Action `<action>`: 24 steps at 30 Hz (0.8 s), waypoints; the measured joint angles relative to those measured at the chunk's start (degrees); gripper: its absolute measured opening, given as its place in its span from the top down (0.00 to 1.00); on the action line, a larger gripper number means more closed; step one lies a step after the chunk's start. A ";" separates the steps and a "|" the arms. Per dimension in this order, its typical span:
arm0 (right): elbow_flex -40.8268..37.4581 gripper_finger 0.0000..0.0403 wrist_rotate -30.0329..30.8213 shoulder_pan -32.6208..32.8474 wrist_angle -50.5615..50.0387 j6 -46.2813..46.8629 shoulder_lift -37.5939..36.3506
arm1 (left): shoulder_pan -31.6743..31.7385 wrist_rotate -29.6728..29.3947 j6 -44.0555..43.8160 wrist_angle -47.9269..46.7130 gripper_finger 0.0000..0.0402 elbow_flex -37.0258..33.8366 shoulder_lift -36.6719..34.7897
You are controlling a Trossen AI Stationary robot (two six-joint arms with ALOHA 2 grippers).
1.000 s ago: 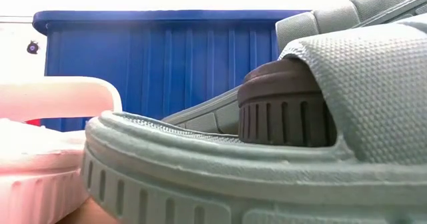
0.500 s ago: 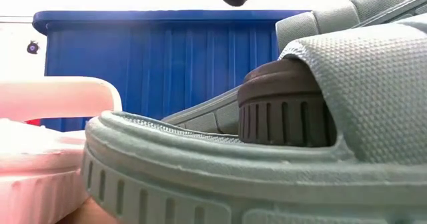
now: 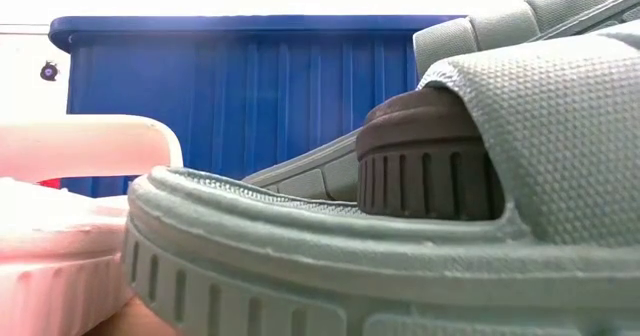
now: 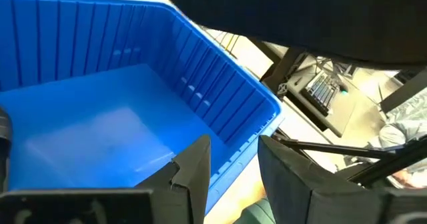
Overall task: Pick and place slides into bin
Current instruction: Put the black slipper into the blue bin
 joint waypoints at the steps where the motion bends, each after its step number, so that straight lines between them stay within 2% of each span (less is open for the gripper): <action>1: 1.59 0.98 -0.70 -0.39 -0.95 -0.12 1.31 | 0.00 0.02 0.04 0.00 0.73 0.14 -0.04; 6: 10.52 0.98 -2.13 -0.86 -3.83 0.02 8.73 | -0.01 1.15 5.31 0.10 0.73 1.28 -1.59; 12: 21.05 0.98 -3.90 -1.55 -11.86 -0.85 17.50 | -0.05 6.87 13.76 -0.10 0.73 3.76 -5.08; 16: 24.92 0.98 -4.98 -3.38 -15.81 -1.93 20.11 | -0.78 7.81 17.81 -0.23 0.73 5.04 -7.32; 19: 26.91 0.98 -5.48 -4.36 -17.15 -2.29 21.70 | -0.94 6.30 17.73 -2.49 0.73 5.08 -9.50; 24: 28.00 0.98 -5.60 -4.82 -17.08 -2.59 22.53 | -0.87 3.37 11.64 -10.75 0.73 5.09 -11.77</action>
